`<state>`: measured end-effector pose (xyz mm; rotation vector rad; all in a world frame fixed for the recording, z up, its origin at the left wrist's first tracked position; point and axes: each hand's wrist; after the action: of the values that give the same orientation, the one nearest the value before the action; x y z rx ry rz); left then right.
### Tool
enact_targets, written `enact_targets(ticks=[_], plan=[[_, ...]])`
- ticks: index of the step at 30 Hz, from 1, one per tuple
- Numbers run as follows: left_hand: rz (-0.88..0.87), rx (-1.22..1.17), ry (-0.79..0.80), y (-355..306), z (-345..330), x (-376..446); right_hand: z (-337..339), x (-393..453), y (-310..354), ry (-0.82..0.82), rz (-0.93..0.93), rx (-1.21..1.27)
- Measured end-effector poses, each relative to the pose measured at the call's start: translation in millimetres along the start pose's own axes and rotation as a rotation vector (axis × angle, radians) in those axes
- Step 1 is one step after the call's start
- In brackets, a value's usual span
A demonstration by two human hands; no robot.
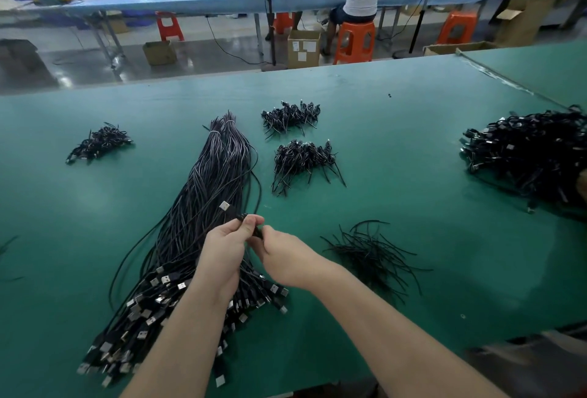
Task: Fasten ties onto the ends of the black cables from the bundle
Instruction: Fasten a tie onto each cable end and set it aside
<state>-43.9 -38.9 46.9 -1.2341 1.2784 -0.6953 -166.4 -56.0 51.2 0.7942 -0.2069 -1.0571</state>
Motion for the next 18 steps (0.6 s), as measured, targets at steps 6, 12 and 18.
enact_targets(ticks=[6, 12, 18], plan=[[0.085, 0.104, 0.064, 1.1, 3.5, 4.8, -0.3, 5.1, -1.3, 0.035, -0.094, 0.233], [0.046, -0.029, 0.118, -1.9, 4.5, 1.0, 4.7, 2.9, -1.6, 0.038, -0.219, 0.997], [0.023, -0.077, 0.017, 1.1, 8.5, 2.5, 7.1, 1.0, 1.6, 0.058, -0.226, 1.06]])
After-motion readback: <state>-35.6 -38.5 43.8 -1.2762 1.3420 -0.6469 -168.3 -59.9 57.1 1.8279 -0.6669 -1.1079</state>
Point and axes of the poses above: each hand's wrist, its own x-axis towards the middle knuckle, its own z-axis out of the back of the hand, y = z × x, and after that the axes turned 3 degrees about z, right-handed
